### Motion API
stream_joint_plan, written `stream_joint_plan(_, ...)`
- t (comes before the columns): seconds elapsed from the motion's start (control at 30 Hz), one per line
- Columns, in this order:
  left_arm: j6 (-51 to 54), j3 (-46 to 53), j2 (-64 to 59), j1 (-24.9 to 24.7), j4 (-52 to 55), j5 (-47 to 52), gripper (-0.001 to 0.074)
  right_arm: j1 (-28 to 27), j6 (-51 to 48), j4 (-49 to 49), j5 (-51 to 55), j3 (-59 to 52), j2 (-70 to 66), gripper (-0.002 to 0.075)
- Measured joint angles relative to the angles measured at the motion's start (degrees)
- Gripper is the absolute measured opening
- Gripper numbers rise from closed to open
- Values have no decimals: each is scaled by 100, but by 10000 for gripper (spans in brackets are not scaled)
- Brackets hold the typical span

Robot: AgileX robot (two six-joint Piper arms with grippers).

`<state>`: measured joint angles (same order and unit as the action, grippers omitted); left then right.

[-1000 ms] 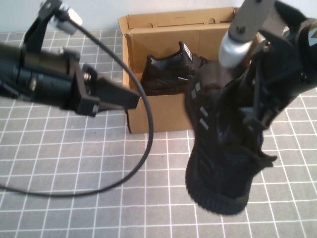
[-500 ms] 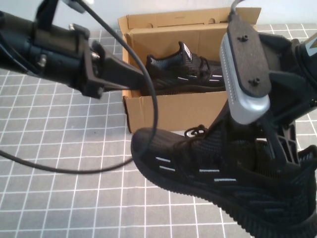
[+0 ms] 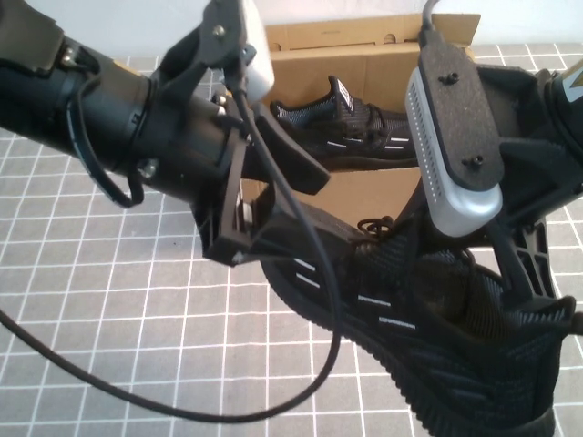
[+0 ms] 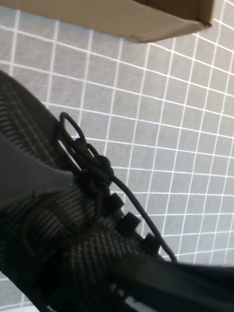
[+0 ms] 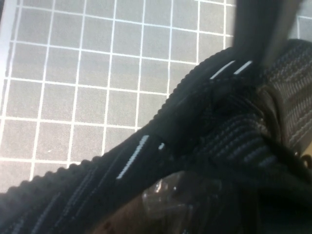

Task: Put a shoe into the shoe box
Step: Hand over the shoe

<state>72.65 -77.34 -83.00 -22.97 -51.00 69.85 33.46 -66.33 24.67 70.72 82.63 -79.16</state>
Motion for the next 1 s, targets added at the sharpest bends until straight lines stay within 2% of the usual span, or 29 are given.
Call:
stream_joint_plan(0.17, 453, 0, 0, -156, -84, 0, 561, 0, 0, -31, -15, 0, 0, -6)
stream_joint_plan(0.5, 560, 0, 0, -666, 174, 0, 566, 0, -11, -68, -55, 0, 0, -6)
stream_joint_plan(1.0, 806, 0, -473, -675, 175, 0, 566, 0, -11, -60, -55, 0, 0, -6)
